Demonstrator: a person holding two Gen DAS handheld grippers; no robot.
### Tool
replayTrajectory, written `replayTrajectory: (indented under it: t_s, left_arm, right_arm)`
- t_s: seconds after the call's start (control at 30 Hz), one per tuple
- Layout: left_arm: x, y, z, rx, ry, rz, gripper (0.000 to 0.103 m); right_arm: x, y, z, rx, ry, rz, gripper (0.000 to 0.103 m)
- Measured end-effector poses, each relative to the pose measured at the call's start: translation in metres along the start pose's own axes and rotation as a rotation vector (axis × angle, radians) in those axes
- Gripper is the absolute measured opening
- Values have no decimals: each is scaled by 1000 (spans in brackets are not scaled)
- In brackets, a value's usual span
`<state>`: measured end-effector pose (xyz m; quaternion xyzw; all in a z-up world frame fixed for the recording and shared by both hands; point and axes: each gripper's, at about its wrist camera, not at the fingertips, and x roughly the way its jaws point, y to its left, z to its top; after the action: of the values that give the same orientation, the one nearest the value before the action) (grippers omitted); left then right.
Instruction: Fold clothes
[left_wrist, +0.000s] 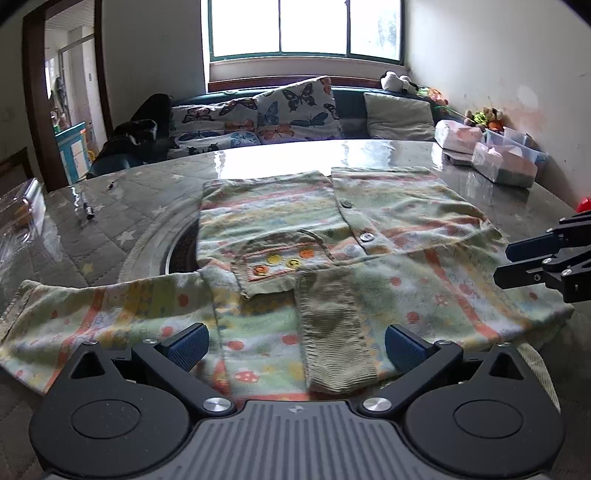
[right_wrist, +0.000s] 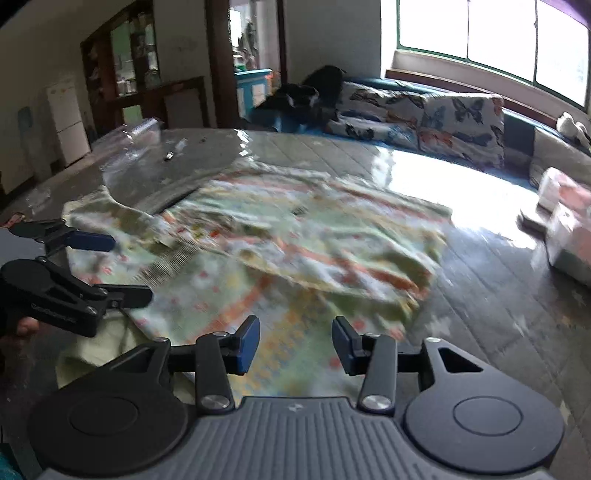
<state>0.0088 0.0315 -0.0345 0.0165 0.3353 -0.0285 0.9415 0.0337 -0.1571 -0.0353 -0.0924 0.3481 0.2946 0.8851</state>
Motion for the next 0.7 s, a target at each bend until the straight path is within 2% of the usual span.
replayTrajectory:
  t_s: [0.1,0.27,0.5,0.7]
  left_arm:
    - [-6,11,2,-36,-16,10,103]
    - [-14,37,3,-95,-38,66,103]
    - [-21,91,1,-202,-57,210,103]
    - [-31,140,-2,-286,-70,368,103]
  right_arm:
    - [8,12,8,-28,-12,27,45]
    - [29,36,18,-67,-18,75,39]
    - [52,55,14,-102,22,95,38]
    - [43,51,15,-84,5,98,43]
